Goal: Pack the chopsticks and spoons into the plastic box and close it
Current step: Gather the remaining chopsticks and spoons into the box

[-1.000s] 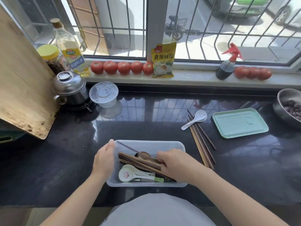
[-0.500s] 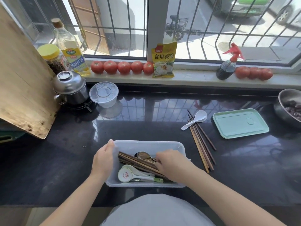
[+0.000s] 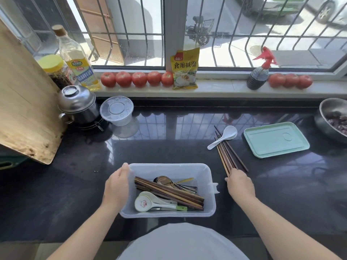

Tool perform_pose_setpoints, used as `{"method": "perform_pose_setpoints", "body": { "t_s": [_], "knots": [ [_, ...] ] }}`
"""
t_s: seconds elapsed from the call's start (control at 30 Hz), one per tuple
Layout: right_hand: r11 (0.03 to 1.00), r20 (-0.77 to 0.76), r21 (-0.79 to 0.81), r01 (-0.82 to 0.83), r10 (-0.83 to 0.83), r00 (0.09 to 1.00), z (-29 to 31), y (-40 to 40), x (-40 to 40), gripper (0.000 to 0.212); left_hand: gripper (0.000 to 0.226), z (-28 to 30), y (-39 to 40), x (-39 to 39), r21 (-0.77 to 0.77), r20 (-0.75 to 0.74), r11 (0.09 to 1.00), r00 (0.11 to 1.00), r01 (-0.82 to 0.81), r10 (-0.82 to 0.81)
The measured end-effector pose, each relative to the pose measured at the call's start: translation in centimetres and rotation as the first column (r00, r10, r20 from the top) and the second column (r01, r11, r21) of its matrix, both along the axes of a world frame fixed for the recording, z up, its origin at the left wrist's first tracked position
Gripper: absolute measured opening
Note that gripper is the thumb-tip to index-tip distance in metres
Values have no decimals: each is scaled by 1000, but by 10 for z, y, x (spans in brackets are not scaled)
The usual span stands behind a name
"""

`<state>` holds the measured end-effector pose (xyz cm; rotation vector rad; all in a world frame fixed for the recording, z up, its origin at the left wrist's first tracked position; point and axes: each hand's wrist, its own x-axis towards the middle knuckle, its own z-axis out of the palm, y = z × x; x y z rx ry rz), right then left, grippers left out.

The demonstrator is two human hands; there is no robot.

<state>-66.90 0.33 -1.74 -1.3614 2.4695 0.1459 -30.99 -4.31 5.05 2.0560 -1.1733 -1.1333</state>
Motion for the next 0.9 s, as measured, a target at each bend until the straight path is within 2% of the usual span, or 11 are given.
{"method": "perform_pose_setpoints", "body": {
  "t_s": [0.1, 0.2, 0.3, 0.37, 0.43, 0.53, 0.6, 0.67, 0.73, 0.8, 0.9],
  "knots": [
    [994, 22, 93, 56, -58, 998, 3, -3, 4, 25, 46, -1, 0, 0, -7, -1, 1000, 1000, 2, -2],
    [985, 77, 172, 0, -14, 997, 7, 0, 10, 18, 44, -5, -1, 2, -4, -14, 1000, 1000, 1, -1],
    [991, 200, 136, -20, -8, 980, 21, 7, 16, 12, 45, -4, 0, 2, -18, -27, 1000, 1000, 7, -8],
    [1000, 293, 12, 6, -9, 956, 41, 2, 18, 13, 44, -2, 0, 2, -1, -52, 1000, 999, -3, 3],
    [978, 349, -209, 24, 52, 936, 68, -6, 22, 12, 42, 0, 0, 0, 9, -96, 1000, 995, -9, 9],
    [844, 439, -535, -41, 320, 840, 118, -16, 42, 9, 46, -1, -2, 3, 52, -155, 999, 988, -14, 22],
    [772, 434, -596, -219, 540, 721, 138, -18, 65, 8, 54, -7, -2, 8, 76, -213, 997, 977, -1, 17],
    [709, 374, -505, -493, 694, 615, 132, -17, 88, 4, 72, -10, -1, 12, 165, -405, 986, 912, 2, 66],
    [634, 304, -252, -732, 769, 562, 108, -15, 105, 8, 77, -9, 0, 15, 296, -580, 955, 790, -22, 198],
    [591, 261, 7, -807, 778, 572, 86, -17, 118, 14, 73, -8, -3, 22, 344, -631, 938, 728, -48, 269],
    [560, 160, 157, -814, 799, 580, 70, -23, 132, 14, 73, -8, -3, 27, 302, -638, 947, 714, -114, 289]
  ]
}}
